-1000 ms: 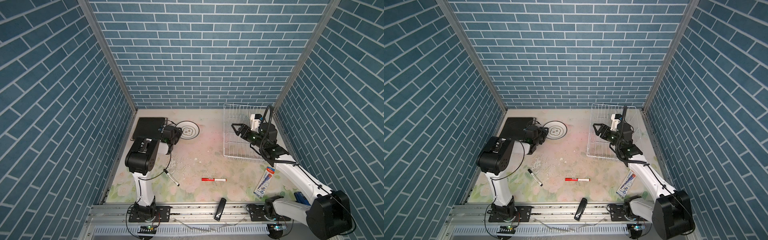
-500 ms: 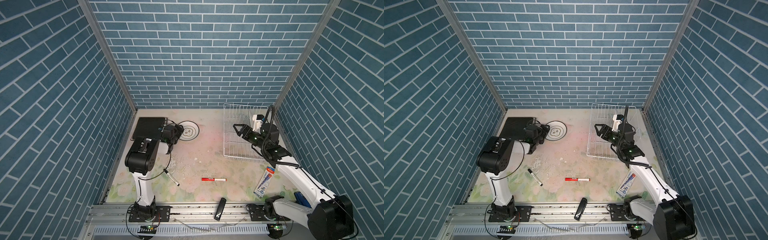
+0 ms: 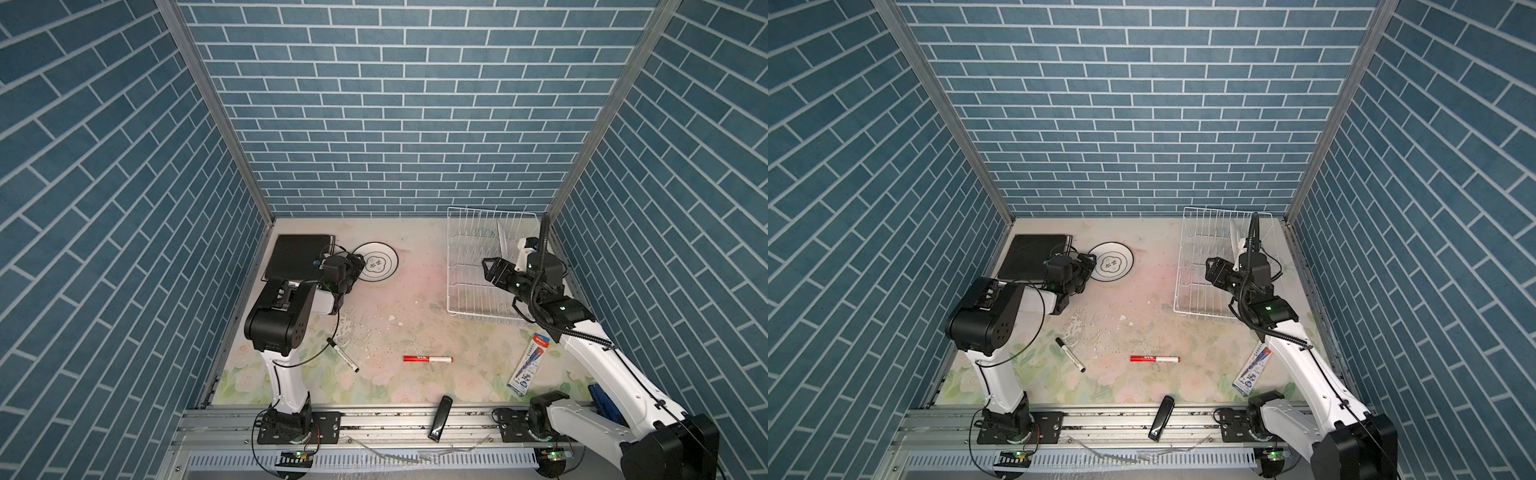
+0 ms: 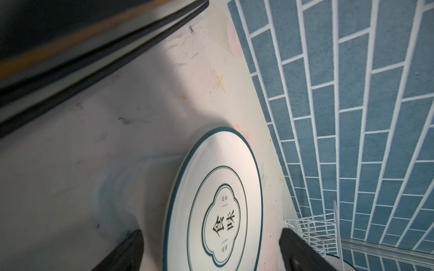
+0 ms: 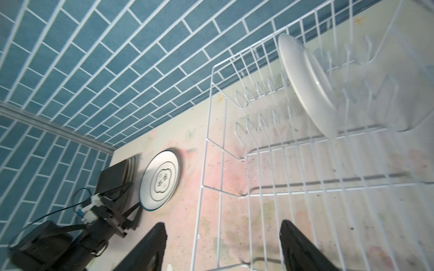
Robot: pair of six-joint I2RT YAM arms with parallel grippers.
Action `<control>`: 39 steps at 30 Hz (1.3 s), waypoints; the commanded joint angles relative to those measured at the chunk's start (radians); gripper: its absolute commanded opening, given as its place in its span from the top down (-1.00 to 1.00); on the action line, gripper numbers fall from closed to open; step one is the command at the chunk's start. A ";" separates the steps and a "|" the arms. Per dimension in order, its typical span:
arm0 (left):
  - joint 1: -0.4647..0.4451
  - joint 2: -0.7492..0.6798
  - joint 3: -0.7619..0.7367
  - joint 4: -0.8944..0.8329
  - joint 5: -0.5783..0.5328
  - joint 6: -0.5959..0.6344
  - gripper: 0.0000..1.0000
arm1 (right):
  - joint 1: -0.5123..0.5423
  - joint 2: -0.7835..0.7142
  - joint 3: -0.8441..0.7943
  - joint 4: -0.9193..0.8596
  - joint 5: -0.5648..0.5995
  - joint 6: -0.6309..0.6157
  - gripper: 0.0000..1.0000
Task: Unload the plates from the dish rack
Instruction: 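Open the left gripper to release the plate while the right gripper descends into the rack, then close the right gripper on the rim of the next white plate in the rack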
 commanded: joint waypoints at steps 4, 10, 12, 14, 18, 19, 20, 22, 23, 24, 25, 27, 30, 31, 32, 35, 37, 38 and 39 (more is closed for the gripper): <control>0.003 -0.037 -0.066 -0.054 -0.006 0.015 -0.86 | -0.003 -0.003 0.079 -0.089 0.169 -0.135 -0.54; 0.001 -0.081 -0.097 -0.058 -0.002 0.023 -0.87 | -0.003 0.013 0.095 -0.080 0.178 -0.137 -0.53; 0.001 -0.093 -0.099 -0.056 0.018 0.023 -0.87 | -0.003 0.019 0.102 -0.086 0.188 -0.146 -0.53; 0.001 -0.104 -0.099 -0.063 0.035 0.023 -0.87 | -0.002 0.030 0.115 -0.099 0.212 -0.167 -0.52; -0.001 -0.147 -0.127 -0.085 0.036 0.048 -0.87 | -0.002 0.064 0.158 -0.133 0.271 -0.235 -0.52; -0.003 -0.166 -0.131 -0.099 0.030 0.062 -0.86 | -0.002 0.072 0.168 -0.138 0.283 -0.257 -0.52; -0.005 -0.183 -0.132 -0.119 0.022 0.080 -0.87 | -0.002 0.079 0.176 -0.141 0.297 -0.274 -0.53; -0.011 -0.228 -0.127 -0.177 -0.004 0.147 -0.87 | -0.002 0.104 0.193 -0.145 0.328 -0.309 -0.53; -0.016 -0.246 -0.125 -0.202 -0.010 0.170 -0.87 | -0.003 0.117 0.204 -0.148 0.341 -0.325 -0.54; -0.017 -0.266 -0.120 -0.228 -0.014 0.194 -0.87 | -0.002 0.136 0.214 -0.154 0.351 -0.342 -0.54; -0.018 -0.286 -0.115 -0.253 -0.013 0.219 -0.88 | -0.003 0.158 0.227 -0.160 0.361 -0.358 -0.54; -0.019 -0.320 -0.105 -0.302 -0.005 0.262 -0.87 | -0.003 0.205 0.256 -0.170 0.389 -0.387 -0.54; -0.026 -0.379 -0.082 -0.384 0.002 0.336 -0.88 | -0.002 0.287 0.310 -0.198 0.412 -0.411 -0.55; -0.032 -0.405 -0.076 -0.414 -0.006 0.358 -0.88 | -0.001 0.321 0.335 -0.209 0.419 -0.417 -0.55; -0.037 -0.426 -0.077 -0.434 -0.019 0.371 -0.88 | -0.001 0.348 0.356 -0.215 0.425 -0.423 -0.55; -0.068 -0.512 -0.098 -0.471 -0.084 0.413 -0.89 | -0.001 0.441 0.415 -0.220 0.470 -0.443 -0.56; -0.080 -0.566 -0.110 -0.492 -0.104 0.432 -0.90 | -0.002 0.527 0.476 -0.234 0.519 -0.454 -0.58; -0.080 -0.585 -0.127 -0.500 -0.105 0.433 -0.91 | -0.001 0.563 0.507 -0.248 0.530 -0.460 -0.58; -0.082 -0.604 -0.137 -0.507 -0.103 0.433 -0.91 | -0.001 0.604 0.540 -0.261 0.546 -0.467 -0.58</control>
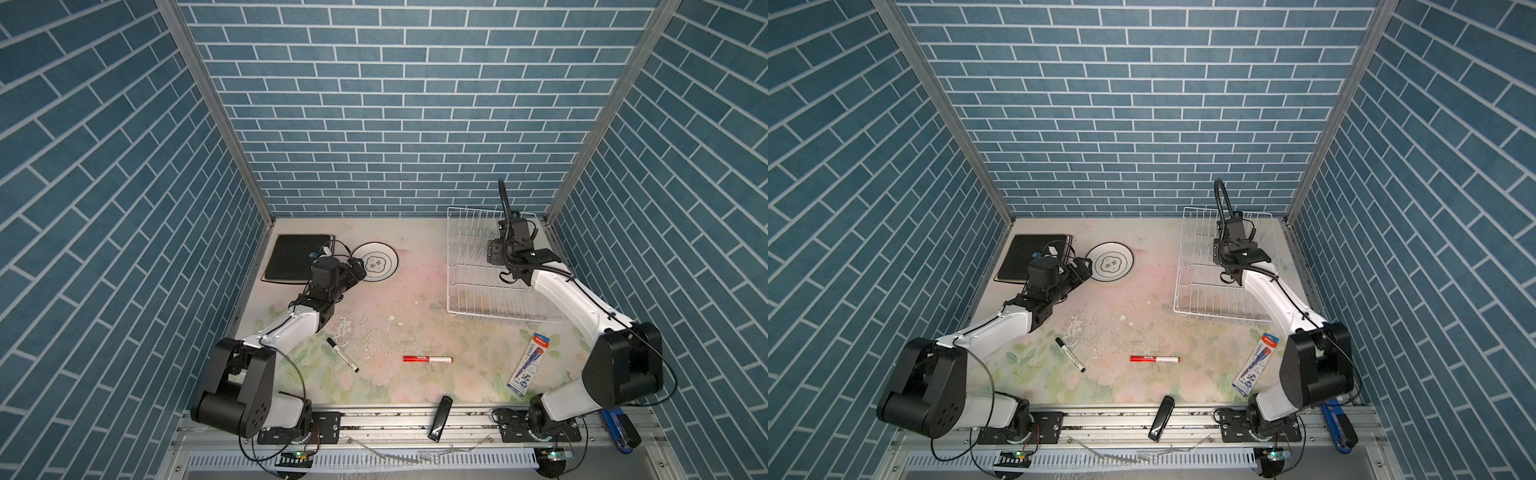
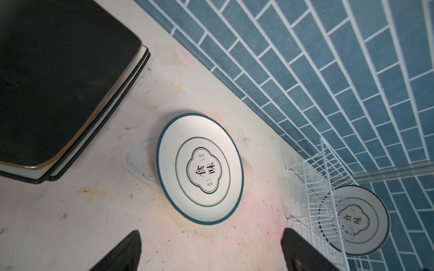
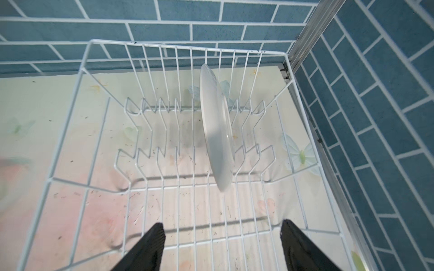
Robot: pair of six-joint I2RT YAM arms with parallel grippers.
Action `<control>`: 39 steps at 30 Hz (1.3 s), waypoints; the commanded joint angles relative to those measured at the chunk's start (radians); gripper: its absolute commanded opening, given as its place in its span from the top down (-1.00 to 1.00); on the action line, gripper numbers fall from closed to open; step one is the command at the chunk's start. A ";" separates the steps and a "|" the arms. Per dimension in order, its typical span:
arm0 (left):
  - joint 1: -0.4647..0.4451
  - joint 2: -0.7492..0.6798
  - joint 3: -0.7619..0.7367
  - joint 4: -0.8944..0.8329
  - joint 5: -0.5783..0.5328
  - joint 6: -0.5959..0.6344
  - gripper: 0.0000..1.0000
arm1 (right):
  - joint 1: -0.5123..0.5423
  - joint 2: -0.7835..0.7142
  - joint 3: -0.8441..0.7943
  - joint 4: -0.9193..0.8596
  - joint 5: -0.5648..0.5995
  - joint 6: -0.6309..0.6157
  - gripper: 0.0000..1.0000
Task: Unload the plates from the dish rack
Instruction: 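Close the right gripper on the rim of the next white plate in the rack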
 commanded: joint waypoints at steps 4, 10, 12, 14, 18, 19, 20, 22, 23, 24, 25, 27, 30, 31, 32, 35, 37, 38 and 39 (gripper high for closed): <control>-0.017 -0.097 -0.040 -0.118 -0.035 0.069 -0.91 | -0.001 0.205 0.225 -0.090 0.118 -0.067 -0.58; -0.041 -0.120 -0.048 -0.147 -0.035 0.082 -0.91 | -0.001 0.332 0.339 -0.101 0.179 -0.092 -0.50; -0.046 -0.116 -0.050 -0.145 -0.035 0.085 -0.91 | -0.001 0.359 0.361 -0.082 0.176 -0.112 -0.42; -0.048 -0.106 -0.050 -0.141 -0.032 0.082 -0.91 | -0.001 0.367 0.349 -0.037 0.166 -0.135 -0.35; -0.050 -0.080 -0.056 -0.103 0.000 0.048 -0.91 | -0.001 0.396 0.356 0.012 0.206 -0.158 -0.17; -0.050 -0.076 -0.057 -0.093 0.009 0.038 -0.91 | -0.001 0.409 0.367 0.010 0.222 -0.166 -0.13; -0.052 -0.072 -0.059 -0.084 0.013 0.025 -0.90 | -0.001 0.425 0.379 0.006 0.237 -0.173 -0.09; -0.058 -0.068 -0.062 -0.072 0.010 0.013 -0.90 | -0.001 0.452 0.402 -0.004 0.255 -0.183 -0.03; -0.061 -0.069 -0.062 -0.068 0.008 0.009 -0.90 | -0.002 0.465 0.410 -0.007 0.263 -0.190 -0.01; -0.064 -0.068 -0.062 -0.066 0.008 0.009 -0.90 | -0.001 0.473 0.418 -0.010 0.270 -0.195 0.01; -0.066 -0.070 -0.061 -0.065 0.007 0.011 -0.90 | -0.001 0.480 0.420 -0.007 0.279 -0.200 0.03; -0.069 -0.075 -0.059 -0.074 0.004 0.018 -0.90 | -0.002 0.487 0.416 0.009 0.311 -0.210 0.11; -0.072 -0.083 -0.065 -0.084 0.000 0.022 -0.90 | -0.002 0.494 0.407 0.033 0.329 -0.228 0.17; -0.073 -0.087 -0.071 -0.084 0.000 0.020 -0.90 | -0.001 0.497 0.407 0.034 0.330 -0.230 0.18; -0.074 -0.090 -0.075 -0.084 0.000 0.020 -0.90 | -0.001 0.501 0.410 0.037 0.334 -0.235 0.19; -0.075 -0.089 -0.086 -0.087 -0.001 0.019 -0.90 | -0.004 0.518 0.414 0.045 0.350 -0.245 0.20; -0.077 -0.094 -0.091 -0.089 -0.001 0.020 -0.89 | -0.003 0.529 0.419 0.046 0.357 -0.250 0.21; -0.076 -0.094 -0.091 -0.091 -0.001 0.021 -0.89 | -0.003 0.532 0.422 0.047 0.359 -0.251 0.23; -0.077 -0.097 -0.093 -0.093 -0.002 0.022 -0.89 | -0.002 0.537 0.424 0.045 0.359 -0.253 0.23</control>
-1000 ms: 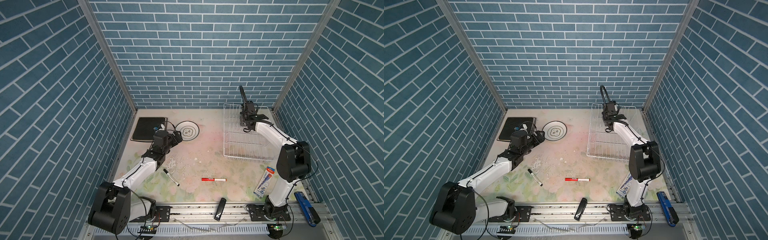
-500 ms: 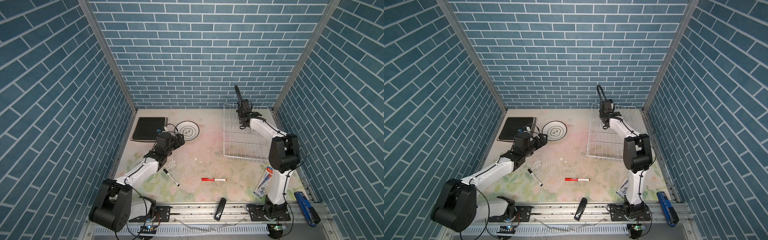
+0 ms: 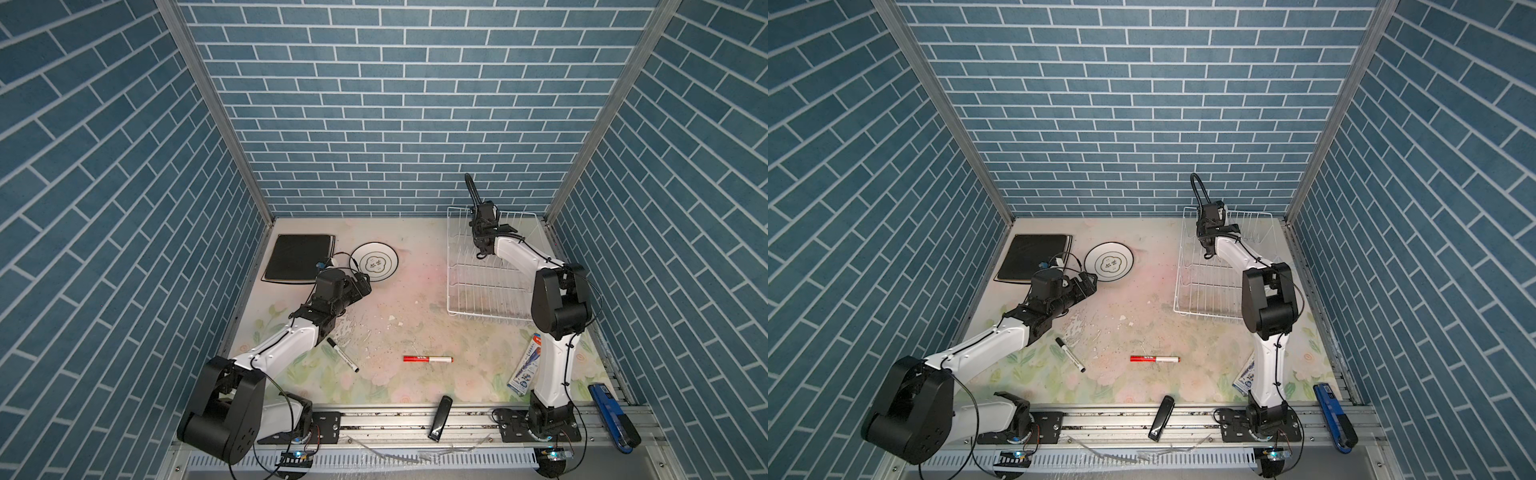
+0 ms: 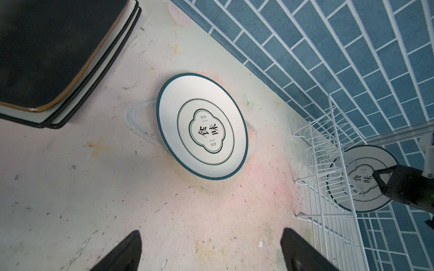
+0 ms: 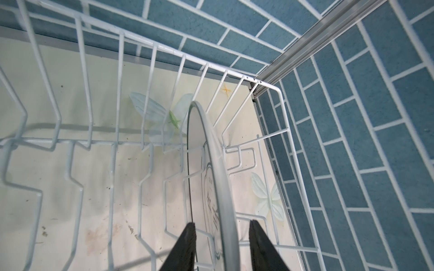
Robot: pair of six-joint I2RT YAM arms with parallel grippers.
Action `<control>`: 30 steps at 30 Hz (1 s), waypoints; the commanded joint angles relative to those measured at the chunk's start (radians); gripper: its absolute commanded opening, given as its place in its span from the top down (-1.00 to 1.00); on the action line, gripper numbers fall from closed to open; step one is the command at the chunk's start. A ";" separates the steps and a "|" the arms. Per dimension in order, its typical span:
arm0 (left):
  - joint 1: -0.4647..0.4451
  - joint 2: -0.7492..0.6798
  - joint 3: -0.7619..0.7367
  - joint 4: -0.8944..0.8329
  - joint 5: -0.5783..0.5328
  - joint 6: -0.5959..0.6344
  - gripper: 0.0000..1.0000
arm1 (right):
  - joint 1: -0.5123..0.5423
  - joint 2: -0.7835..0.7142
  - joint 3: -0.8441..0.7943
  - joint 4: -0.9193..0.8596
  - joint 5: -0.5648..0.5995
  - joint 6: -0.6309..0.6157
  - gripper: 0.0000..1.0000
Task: Unload the plates from the dish rack
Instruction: 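Close the right gripper on the rim of the next white plate in the rack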
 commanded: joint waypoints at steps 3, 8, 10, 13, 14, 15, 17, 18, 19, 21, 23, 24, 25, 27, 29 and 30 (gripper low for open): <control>-0.007 -0.030 -0.010 -0.012 -0.009 0.006 -0.89 | -0.003 0.036 0.039 0.006 0.041 -0.036 0.24; -0.009 -0.031 -0.013 -0.017 0.001 0.003 -0.88 | -0.002 0.040 0.040 0.006 0.057 -0.036 0.30; -0.008 -0.035 -0.019 -0.020 0.002 0.001 -0.88 | -0.003 0.043 0.041 0.007 0.061 -0.040 0.31; -0.009 -0.045 -0.028 -0.026 -0.004 0.001 -0.89 | -0.006 0.044 0.038 0.011 0.072 -0.048 0.35; -0.009 -0.047 -0.030 -0.026 -0.007 0.002 -0.88 | -0.009 0.044 0.038 0.010 0.073 -0.048 0.37; -0.010 -0.049 -0.031 -0.028 -0.009 0.001 -0.88 | -0.010 0.043 0.036 0.011 0.075 -0.050 0.38; -0.009 -0.053 -0.032 -0.031 -0.010 0.002 -0.88 | -0.012 0.040 0.033 0.009 0.075 -0.050 0.40; -0.009 -0.056 -0.031 -0.032 -0.011 0.002 -0.88 | -0.012 0.040 0.032 0.010 0.072 -0.050 0.40; -0.010 -0.055 -0.030 -0.033 -0.012 0.003 -0.88 | -0.012 0.039 0.032 0.009 0.070 -0.051 0.40; -0.010 -0.057 -0.030 -0.034 -0.012 0.003 -0.88 | -0.012 0.041 0.035 0.009 0.068 -0.053 0.41; -0.010 -0.054 -0.029 -0.035 -0.011 0.004 -0.88 | -0.012 0.041 0.036 0.008 0.070 -0.055 0.43; -0.010 -0.056 -0.028 -0.037 -0.011 0.004 -0.89 | -0.012 0.041 0.037 0.005 0.069 -0.054 0.44; -0.010 -0.055 -0.027 -0.037 -0.010 0.003 -0.88 | -0.012 0.041 0.036 0.007 0.070 -0.056 0.44; -0.010 -0.056 -0.027 -0.034 -0.005 0.003 -0.88 | -0.012 0.042 0.037 0.004 0.072 -0.059 0.46; -0.010 -0.058 -0.027 -0.031 0.003 0.002 -0.88 | -0.012 0.040 0.037 0.003 0.075 -0.061 0.49; -0.010 -0.058 -0.024 -0.031 0.005 0.003 -0.88 | -0.012 0.040 0.037 0.003 0.074 -0.061 0.51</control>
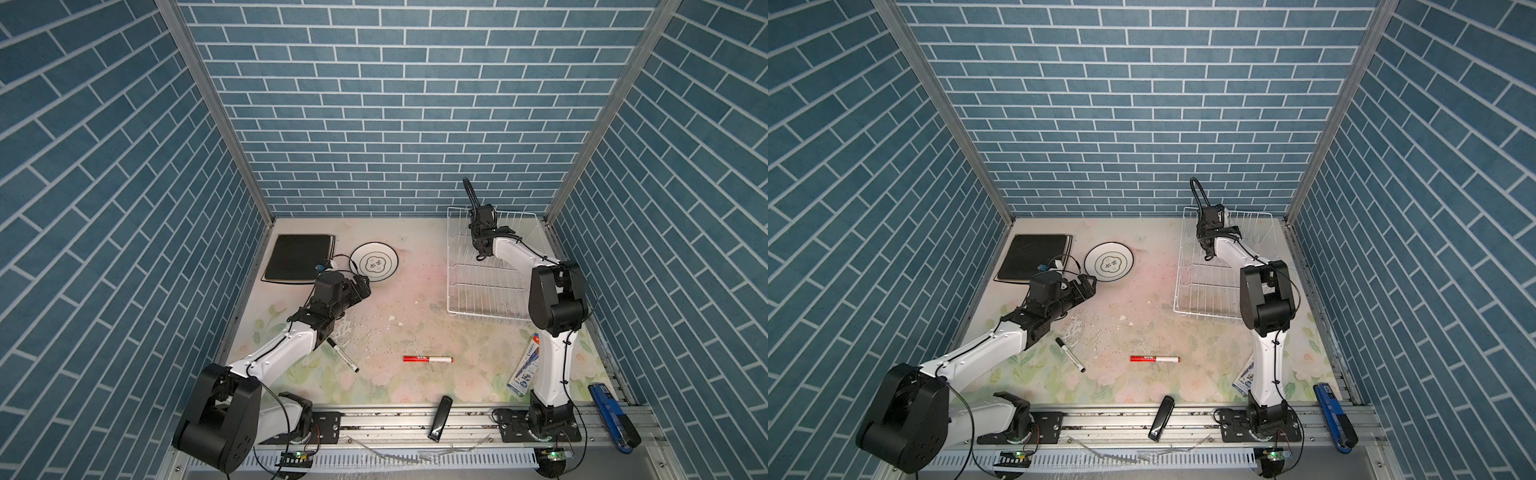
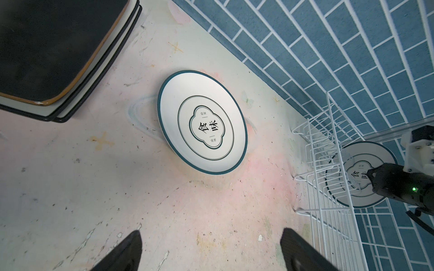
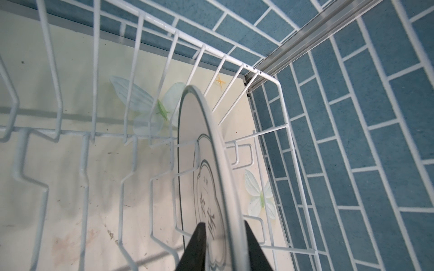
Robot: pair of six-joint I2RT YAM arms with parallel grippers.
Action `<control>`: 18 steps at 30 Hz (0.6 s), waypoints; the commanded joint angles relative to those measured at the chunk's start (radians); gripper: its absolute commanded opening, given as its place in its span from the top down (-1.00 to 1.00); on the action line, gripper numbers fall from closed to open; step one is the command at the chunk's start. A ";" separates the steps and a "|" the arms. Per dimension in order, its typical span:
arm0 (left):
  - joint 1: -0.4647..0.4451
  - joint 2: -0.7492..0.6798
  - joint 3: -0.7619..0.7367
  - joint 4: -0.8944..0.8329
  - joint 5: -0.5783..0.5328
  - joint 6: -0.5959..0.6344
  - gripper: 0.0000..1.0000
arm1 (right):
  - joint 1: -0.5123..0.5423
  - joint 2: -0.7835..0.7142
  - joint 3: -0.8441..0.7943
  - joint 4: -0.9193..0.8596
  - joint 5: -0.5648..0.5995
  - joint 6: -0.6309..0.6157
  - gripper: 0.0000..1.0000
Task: Unload the plates from the dish rack
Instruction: 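Close the right gripper on the rim of the next white plate in the rack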
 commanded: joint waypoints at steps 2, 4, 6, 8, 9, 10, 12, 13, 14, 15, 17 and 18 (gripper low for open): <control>-0.005 -0.020 -0.004 -0.017 0.004 0.004 -0.89 | -0.002 0.005 0.036 -0.003 0.034 -0.026 0.53; -0.005 -0.021 -0.002 -0.020 0.004 0.009 -0.88 | -0.004 0.004 0.038 -0.003 0.036 -0.027 0.55; -0.004 -0.022 -0.001 -0.022 0.004 0.012 -0.88 | -0.003 0.000 0.035 -0.003 0.037 -0.025 0.57; -0.005 -0.023 -0.001 -0.023 0.002 0.012 -0.88 | -0.004 -0.003 0.035 -0.003 0.037 -0.025 0.60; -0.005 -0.022 -0.001 -0.024 0.002 0.011 -0.88 | -0.003 -0.003 0.036 -0.003 0.037 -0.025 0.61; -0.005 -0.022 -0.001 -0.025 0.003 0.011 -0.88 | -0.003 -0.003 0.035 -0.003 0.037 -0.026 0.63; -0.005 -0.025 -0.001 -0.026 0.002 0.012 -0.88 | -0.003 -0.004 0.034 -0.002 0.043 -0.024 0.65; -0.004 -0.024 -0.001 -0.026 0.001 0.012 -0.88 | -0.004 -0.006 0.033 0.000 0.045 -0.023 0.66; -0.004 -0.025 -0.001 -0.027 0.002 0.012 -0.88 | -0.004 -0.007 0.032 0.001 0.045 -0.023 0.68; -0.005 -0.024 0.001 -0.026 0.003 0.013 -0.88 | -0.003 -0.007 0.033 0.000 0.045 -0.022 0.68; -0.005 -0.027 0.005 -0.030 0.005 0.014 -0.88 | -0.004 -0.007 0.030 0.003 0.046 -0.021 0.69; -0.004 -0.024 0.008 -0.033 0.006 0.017 -0.88 | -0.003 -0.006 0.032 0.001 0.052 -0.020 0.71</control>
